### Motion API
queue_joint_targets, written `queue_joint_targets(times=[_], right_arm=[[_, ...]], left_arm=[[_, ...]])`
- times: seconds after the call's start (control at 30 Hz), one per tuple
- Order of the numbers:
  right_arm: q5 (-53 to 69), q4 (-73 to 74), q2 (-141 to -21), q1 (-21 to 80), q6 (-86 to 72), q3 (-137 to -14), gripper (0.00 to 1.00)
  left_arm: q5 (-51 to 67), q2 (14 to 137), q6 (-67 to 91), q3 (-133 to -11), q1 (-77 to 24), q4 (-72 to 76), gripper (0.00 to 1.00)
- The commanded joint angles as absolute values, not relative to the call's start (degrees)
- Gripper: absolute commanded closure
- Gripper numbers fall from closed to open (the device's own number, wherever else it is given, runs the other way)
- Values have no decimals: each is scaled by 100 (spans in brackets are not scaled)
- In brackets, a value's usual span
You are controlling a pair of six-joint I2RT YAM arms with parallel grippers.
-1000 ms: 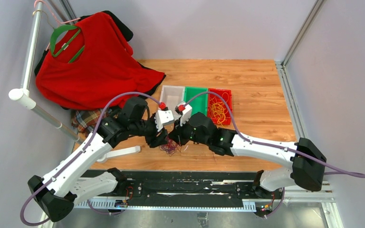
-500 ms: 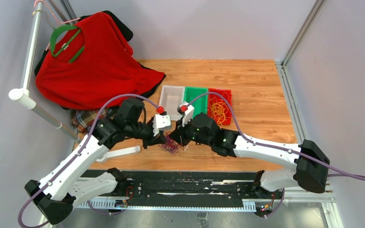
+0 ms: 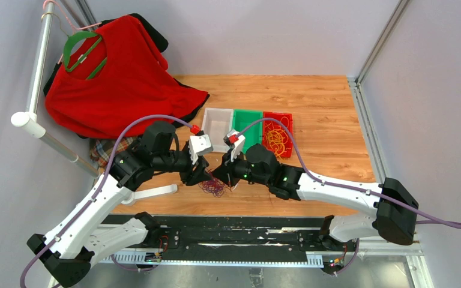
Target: Untangle the cables
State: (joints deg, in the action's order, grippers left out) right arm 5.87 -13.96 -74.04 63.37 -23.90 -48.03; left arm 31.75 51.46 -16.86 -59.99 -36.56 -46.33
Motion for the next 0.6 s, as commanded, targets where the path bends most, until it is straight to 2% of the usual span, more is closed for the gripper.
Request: queue_joint_targets(times=[0.0, 0.13, 0.37, 0.57], right_arm=[[873, -1639, -7400, 6475, -2249, -5057, 99], [879, -1595, -7325, 6520, -2153, -5078, 99], [833, -1569, -7242, 6574, -2104, -5152, 99], [853, -1553, -7156, 6574, -2069, -5201, 100]], left_arm=[[3385, 5212, -1134, -6220, -3591, -4367, 48], [3673, 5285, -889, -6197, -3361, -4321, 52], [3802, 5355, -786, -5993, -3278, -4353, 65], [4189, 5352, -1204, -5941, -3279, -4785, 69]])
